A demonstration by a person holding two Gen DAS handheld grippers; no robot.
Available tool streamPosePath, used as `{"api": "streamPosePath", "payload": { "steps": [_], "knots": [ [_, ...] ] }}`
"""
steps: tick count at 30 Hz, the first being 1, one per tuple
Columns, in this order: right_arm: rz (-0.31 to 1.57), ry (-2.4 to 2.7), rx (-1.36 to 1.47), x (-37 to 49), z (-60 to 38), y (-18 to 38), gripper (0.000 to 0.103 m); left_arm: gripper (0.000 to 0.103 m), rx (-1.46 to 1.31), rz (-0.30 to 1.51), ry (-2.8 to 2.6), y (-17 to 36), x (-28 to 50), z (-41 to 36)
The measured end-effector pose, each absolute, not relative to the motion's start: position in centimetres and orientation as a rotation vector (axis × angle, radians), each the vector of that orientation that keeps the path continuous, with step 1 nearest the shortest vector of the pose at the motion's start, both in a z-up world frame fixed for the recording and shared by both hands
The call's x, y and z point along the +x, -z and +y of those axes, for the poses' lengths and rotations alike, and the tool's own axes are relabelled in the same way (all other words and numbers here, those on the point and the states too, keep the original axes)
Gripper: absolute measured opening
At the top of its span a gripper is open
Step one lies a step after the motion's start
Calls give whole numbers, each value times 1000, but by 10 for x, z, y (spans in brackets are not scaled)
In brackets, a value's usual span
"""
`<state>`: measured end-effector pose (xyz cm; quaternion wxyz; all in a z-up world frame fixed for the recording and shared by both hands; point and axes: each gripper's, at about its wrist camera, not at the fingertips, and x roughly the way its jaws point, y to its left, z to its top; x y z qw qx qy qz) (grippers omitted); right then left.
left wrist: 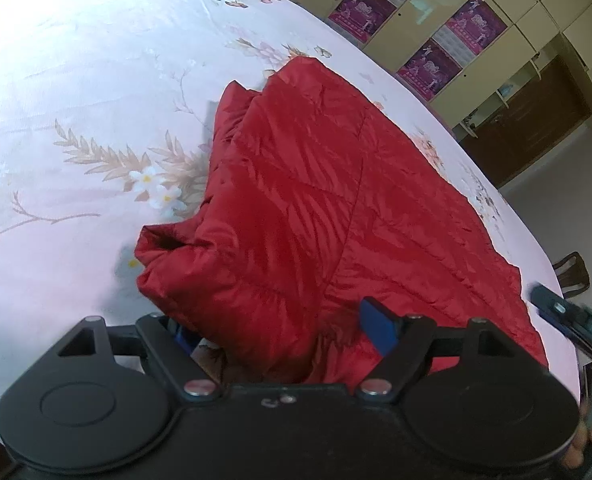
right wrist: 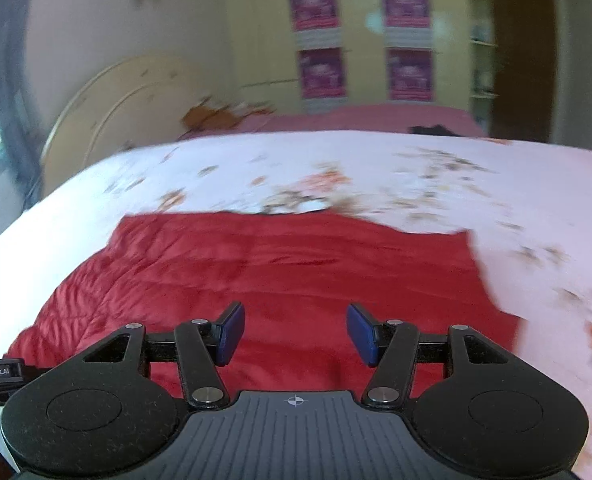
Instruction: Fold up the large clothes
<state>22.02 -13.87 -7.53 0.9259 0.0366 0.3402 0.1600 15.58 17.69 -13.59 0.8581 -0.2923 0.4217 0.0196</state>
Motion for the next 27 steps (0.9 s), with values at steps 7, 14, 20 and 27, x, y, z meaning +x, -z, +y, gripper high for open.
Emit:
{"api": "streamPosePath", "payload": {
  "steps": [7, 14, 20, 27],
  "knots": [
    [785, -364, -44, 264, -86, 114, 36, 78, -619, 876, -51, 136, 157, 175],
    [821, -369, -147, 264, -73, 148, 35, 78, -624, 865, -52, 137, 156, 175],
    [827, -369, -126, 257, -81, 138, 36, 70, -631, 850, -54, 138, 153, 176],
    [819, -391, -142, 212, -84, 126, 36, 62, -656, 840, -59, 136, 149, 177]
  ]
}}
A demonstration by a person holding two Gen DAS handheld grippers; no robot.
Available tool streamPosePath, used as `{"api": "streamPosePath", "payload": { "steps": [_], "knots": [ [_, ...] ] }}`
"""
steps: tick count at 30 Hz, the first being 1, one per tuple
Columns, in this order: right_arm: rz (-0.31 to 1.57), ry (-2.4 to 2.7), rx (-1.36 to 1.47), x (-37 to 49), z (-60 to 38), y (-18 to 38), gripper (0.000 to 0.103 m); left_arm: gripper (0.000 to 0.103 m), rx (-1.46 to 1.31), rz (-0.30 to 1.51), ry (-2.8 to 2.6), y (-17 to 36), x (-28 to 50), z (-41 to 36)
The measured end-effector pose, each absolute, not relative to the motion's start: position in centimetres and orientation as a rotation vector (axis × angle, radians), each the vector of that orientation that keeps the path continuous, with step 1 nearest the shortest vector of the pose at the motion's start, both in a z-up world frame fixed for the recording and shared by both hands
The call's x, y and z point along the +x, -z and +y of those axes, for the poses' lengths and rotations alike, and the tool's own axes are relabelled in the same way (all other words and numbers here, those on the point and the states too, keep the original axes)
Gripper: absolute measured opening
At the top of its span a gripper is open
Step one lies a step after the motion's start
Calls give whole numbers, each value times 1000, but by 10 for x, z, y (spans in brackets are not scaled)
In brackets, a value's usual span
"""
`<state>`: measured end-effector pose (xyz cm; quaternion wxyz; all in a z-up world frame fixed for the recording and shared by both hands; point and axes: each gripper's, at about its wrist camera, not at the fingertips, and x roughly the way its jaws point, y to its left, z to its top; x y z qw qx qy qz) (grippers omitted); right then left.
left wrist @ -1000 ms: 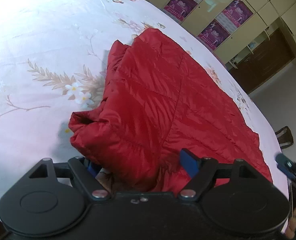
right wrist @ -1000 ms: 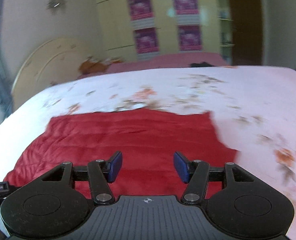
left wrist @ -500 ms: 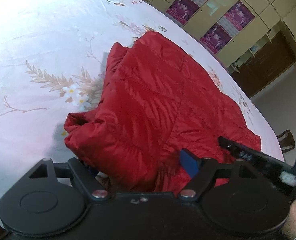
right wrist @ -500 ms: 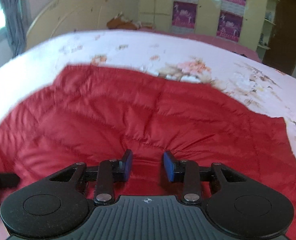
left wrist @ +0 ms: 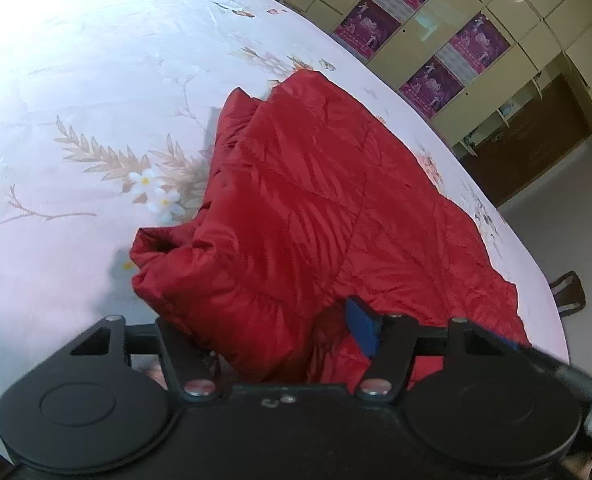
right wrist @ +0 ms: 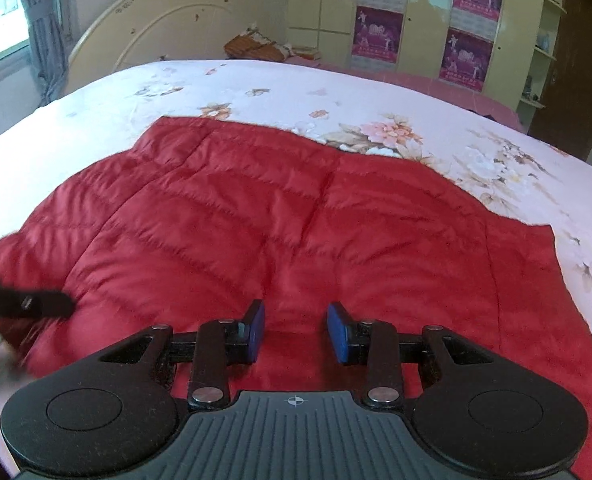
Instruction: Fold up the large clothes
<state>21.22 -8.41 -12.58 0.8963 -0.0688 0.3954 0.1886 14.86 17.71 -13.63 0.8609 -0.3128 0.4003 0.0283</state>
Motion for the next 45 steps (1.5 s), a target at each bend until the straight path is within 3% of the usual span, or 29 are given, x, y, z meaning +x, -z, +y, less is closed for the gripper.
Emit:
{"api": "streamPosePath", "payload": {
  "steps": [8, 13, 21, 25, 28, 42, 45],
  "knots": [
    [841, -376, -174, 210, -76, 148, 35, 30, -664, 807, -57, 132, 144, 175],
    [854, -383, -151, 212, -79, 149, 35, 24, -559, 736, -40, 106, 139, 162],
    [871, -442, -72, 219, -94, 146, 35, 23, -286, 628, 116, 45, 147, 96],
    [843, -428, 53, 210, -137, 116, 36, 23, -202, 601, 170, 25, 153, 53],
    [792, -387, -3, 182, -179, 94, 36, 23, -149, 587, 216, 20, 155, 20],
    [856, -211, 131, 137, -296, 113, 36, 24, 109, 700, 469, 90, 165, -128],
    [862, -176, 149, 134, -316, 110, 36, 32, 172, 693, 465, 99, 159, -138]
  ]
}}
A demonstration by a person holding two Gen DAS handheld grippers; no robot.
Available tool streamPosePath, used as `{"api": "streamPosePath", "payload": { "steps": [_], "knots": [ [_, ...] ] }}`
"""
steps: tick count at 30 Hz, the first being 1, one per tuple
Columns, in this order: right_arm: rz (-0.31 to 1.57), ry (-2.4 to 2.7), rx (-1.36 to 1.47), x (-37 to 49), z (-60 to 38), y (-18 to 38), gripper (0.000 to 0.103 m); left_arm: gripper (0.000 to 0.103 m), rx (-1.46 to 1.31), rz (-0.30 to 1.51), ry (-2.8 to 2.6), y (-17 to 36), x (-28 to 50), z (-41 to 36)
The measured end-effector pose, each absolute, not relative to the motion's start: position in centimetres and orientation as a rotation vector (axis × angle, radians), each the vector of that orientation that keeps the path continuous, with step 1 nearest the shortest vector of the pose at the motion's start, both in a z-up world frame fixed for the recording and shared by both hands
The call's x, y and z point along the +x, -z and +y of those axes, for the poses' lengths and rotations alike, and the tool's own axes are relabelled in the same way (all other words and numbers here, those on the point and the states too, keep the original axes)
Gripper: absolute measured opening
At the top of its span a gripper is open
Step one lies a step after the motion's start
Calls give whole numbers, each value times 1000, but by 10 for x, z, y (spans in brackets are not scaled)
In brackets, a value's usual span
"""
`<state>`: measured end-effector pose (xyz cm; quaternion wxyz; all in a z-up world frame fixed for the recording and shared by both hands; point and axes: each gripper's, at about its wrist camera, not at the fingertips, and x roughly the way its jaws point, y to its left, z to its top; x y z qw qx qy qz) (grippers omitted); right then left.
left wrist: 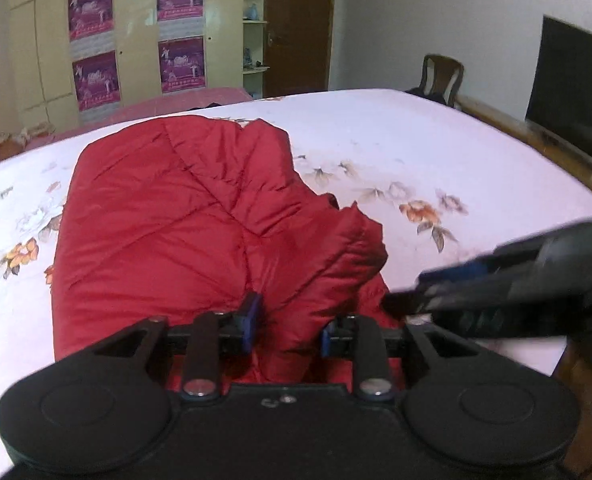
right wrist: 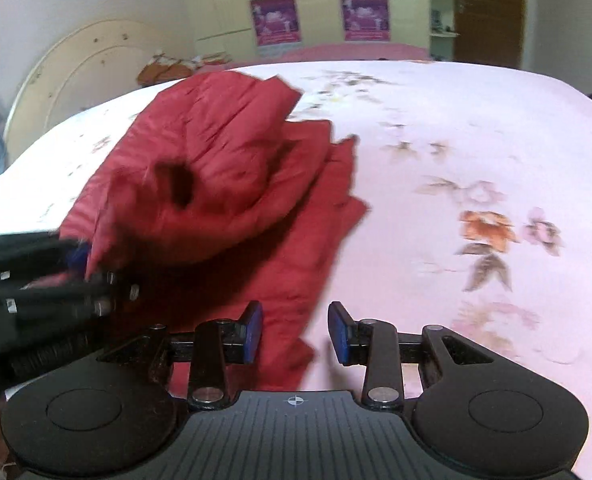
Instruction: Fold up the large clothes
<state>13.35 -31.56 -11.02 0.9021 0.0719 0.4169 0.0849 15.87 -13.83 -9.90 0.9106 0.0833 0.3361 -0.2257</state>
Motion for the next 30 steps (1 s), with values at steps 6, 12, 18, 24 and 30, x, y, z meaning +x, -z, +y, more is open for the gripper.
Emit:
{"api": "streamPosePath", "payload": {
  "steps": [6, 12, 18, 24, 30],
  "knots": [
    [814, -152, 254, 133, -347, 91, 36, 83, 151, 680, 517, 81, 149, -135],
    [706, -248, 356, 149, -350, 54, 80, 84, 86, 612, 478, 47, 134, -108],
    [742, -386, 393, 174, -322, 52, 74, 81, -33, 571, 242, 34, 145, -40],
    [893, -398, 368, 178, -301, 80, 31, 60, -65, 644, 110, 64, 190, -13],
    [845, -414, 336, 151, -312, 71, 5, 54, -10, 645, 181, 75, 214, -38]
  ]
}}
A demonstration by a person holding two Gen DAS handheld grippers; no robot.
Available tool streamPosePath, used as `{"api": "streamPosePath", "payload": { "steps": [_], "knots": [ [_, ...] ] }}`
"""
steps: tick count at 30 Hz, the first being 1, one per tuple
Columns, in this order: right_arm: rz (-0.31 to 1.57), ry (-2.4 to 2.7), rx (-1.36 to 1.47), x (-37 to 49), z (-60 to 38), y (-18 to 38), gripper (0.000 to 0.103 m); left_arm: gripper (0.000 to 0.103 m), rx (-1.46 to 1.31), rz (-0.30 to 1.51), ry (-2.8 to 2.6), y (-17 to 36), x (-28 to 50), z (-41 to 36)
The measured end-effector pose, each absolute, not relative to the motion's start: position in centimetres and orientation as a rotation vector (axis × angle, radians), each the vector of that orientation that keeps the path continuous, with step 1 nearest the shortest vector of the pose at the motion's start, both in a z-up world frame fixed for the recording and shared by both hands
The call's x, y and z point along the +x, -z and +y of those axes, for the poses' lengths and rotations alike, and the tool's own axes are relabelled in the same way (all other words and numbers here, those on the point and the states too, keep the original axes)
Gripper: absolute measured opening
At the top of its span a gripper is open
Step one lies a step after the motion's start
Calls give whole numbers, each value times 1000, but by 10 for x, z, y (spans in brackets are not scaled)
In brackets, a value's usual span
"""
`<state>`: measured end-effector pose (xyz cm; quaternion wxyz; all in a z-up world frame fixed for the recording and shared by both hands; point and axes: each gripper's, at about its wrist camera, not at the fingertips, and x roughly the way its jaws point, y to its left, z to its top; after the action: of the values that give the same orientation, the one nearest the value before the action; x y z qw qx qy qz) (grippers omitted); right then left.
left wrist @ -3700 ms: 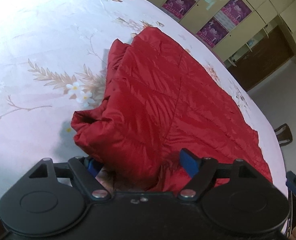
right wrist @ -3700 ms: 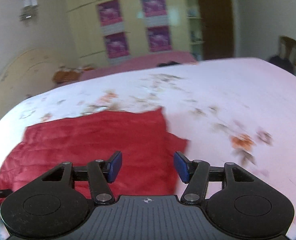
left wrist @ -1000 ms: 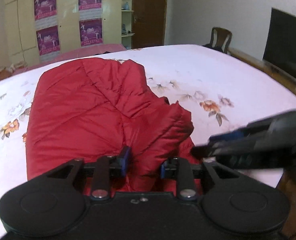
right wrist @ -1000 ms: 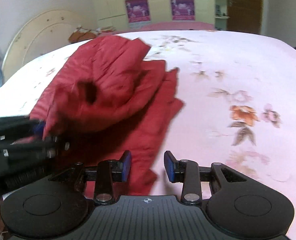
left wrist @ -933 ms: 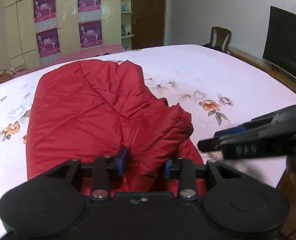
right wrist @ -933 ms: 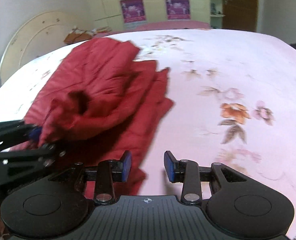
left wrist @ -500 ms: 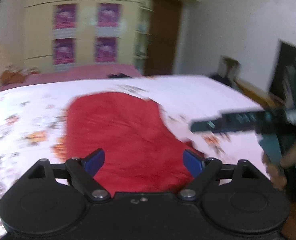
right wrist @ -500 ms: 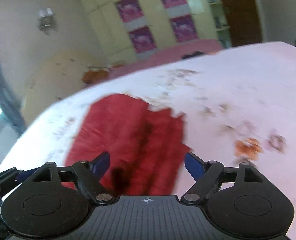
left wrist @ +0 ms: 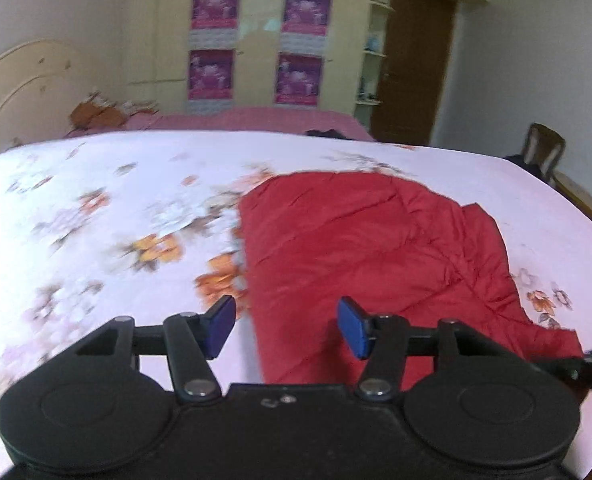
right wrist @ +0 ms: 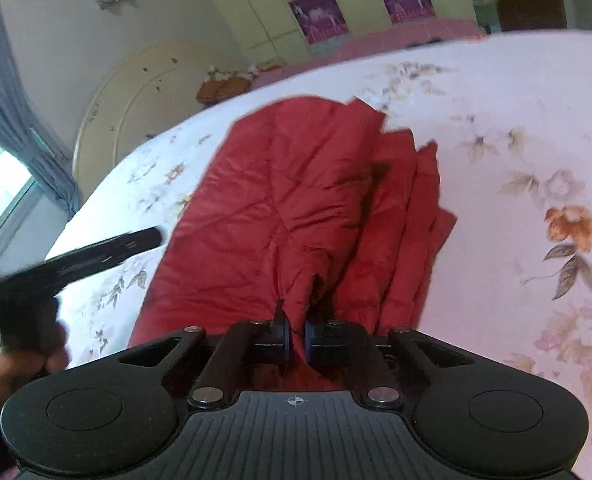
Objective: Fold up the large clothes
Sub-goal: 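Press the folded jacket bundle flat with both grippers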
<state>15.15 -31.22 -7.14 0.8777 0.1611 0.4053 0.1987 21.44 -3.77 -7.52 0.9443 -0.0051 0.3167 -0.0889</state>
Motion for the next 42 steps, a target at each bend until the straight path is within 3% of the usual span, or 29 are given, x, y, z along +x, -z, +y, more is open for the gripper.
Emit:
{"api": "streamPosePath", "payload": {
  "steps": [11, 13, 16, 21, 29, 40, 42],
  "knots": [
    [943, -316, 439, 147, -340, 128, 5, 56, 76, 714, 213, 121, 227, -80],
    [946, -322, 425, 146, -345, 120, 6, 56, 72, 724, 202, 120, 228, -79],
    [883, -277, 350, 139, -354, 94, 22, 55, 77, 718, 187, 113, 224, -80],
    [734, -251, 257, 152, -363, 53, 23, 55, 96, 699, 172, 100, 221, -86],
    [650, -266, 194, 217, -318, 37, 23, 55, 63, 692, 159, 86, 240, -86],
    [728, -101, 145, 294, -277, 96, 23, 55, 1, 741, 186, 105, 312, -83],
    [737, -55, 108, 299, -278, 108, 23, 60, -18, 757, 191, 114, 321, -82]
  ]
}}
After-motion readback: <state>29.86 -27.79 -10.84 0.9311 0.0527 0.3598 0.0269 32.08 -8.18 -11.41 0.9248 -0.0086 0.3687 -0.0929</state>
